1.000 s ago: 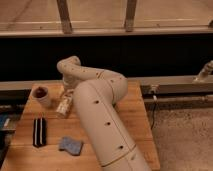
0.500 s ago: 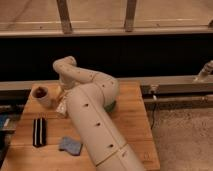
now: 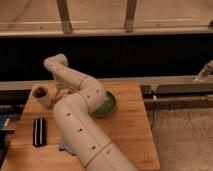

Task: Stand the bottle upright

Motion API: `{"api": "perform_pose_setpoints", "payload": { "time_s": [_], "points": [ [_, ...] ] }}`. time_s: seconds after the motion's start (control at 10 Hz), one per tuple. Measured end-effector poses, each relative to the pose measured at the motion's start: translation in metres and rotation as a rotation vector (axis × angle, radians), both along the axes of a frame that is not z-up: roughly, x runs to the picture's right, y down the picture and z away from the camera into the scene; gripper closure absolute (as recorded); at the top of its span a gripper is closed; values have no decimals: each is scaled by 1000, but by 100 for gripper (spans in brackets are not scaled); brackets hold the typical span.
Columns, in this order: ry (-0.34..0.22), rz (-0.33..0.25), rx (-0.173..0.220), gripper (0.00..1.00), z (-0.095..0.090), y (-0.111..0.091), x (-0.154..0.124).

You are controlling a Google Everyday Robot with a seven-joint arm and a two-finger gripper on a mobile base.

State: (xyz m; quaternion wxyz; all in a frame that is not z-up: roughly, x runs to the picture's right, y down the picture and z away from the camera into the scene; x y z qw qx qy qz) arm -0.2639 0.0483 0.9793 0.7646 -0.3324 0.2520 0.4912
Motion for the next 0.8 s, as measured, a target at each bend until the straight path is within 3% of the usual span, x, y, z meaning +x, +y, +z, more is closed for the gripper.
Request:
{"api": "perform_pose_setpoints", "payload": {
  "time_s": [0.1,0.4,0.8],
  "points": [
    [7,-6,4,20,-5,-4,-1],
    [-13,46,57,20,-26,-18,23],
    [-43,110,86,20,-42,-19,44]
  ]
}}
